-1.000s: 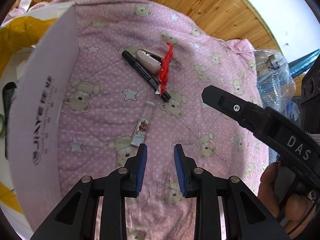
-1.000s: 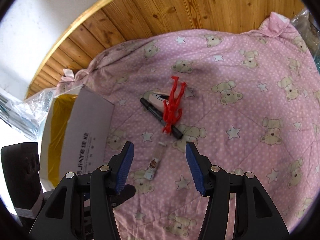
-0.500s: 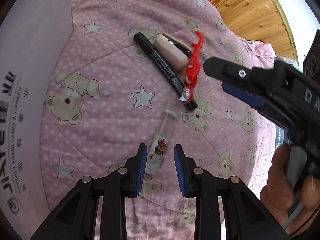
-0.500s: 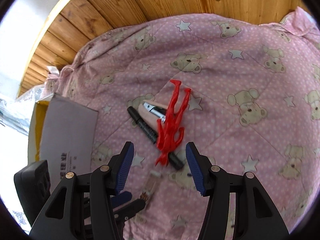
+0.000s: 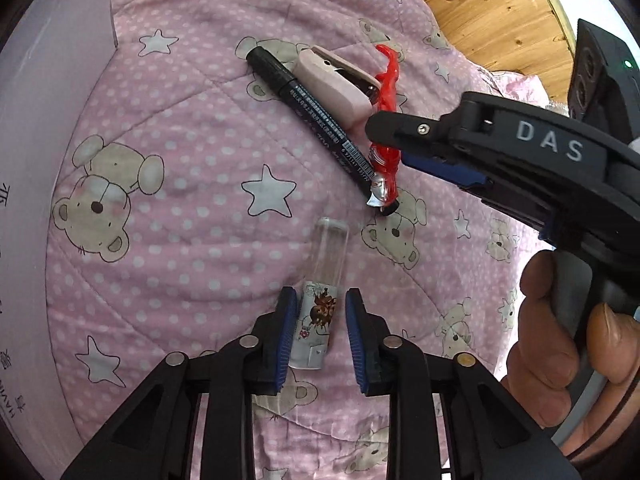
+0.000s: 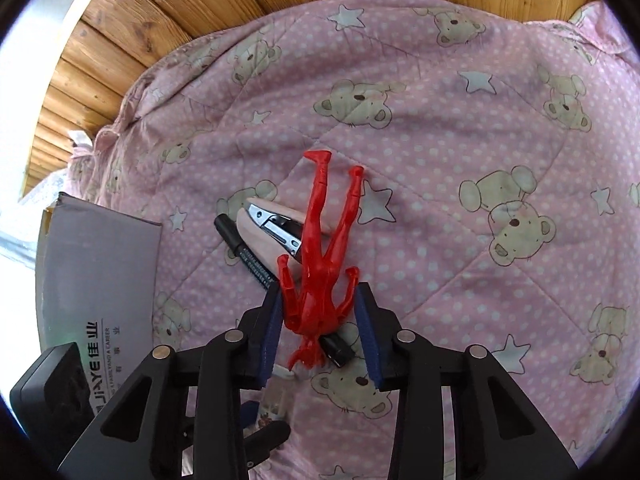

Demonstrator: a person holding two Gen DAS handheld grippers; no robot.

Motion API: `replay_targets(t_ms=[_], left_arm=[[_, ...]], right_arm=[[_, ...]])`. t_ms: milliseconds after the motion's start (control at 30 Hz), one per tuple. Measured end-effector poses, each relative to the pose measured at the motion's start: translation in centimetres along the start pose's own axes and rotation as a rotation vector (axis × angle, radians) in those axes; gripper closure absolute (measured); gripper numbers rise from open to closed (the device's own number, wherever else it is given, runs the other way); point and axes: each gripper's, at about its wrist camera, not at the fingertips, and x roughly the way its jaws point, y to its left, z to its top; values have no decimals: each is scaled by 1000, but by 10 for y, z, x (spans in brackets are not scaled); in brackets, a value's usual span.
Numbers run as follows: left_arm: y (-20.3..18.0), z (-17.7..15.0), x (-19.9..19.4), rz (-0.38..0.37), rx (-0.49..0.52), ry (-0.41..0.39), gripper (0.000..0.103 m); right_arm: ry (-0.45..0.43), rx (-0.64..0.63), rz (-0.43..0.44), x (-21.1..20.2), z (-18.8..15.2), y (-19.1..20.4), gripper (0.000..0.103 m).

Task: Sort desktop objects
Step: 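Grasp the clear glass tube with the left tool while the right grasps the red figure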

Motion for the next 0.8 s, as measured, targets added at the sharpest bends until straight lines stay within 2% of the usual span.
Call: replay_targets(t_ms=[233, 300, 333, 633, 800], left_arm=[[-3, -1, 0, 23, 5, -15, 83], [-3, -1, -1, 20, -2, -19, 84], [-2, -1, -1, 19, -6, -21, 84], [-5, -8, -19, 9, 0, -44, 85], [-10, -6, -30, 6, 12, -65, 91]], right_arm=[[-1, 0, -15, 6, 3, -2, 64], [3, 7, -10, 8, 4, -4, 73], [1, 7, -7, 8, 4, -5, 85], [-36, 10, 4, -12, -3, -7, 86], [-55, 16, 11, -28, -8, -5, 86]])
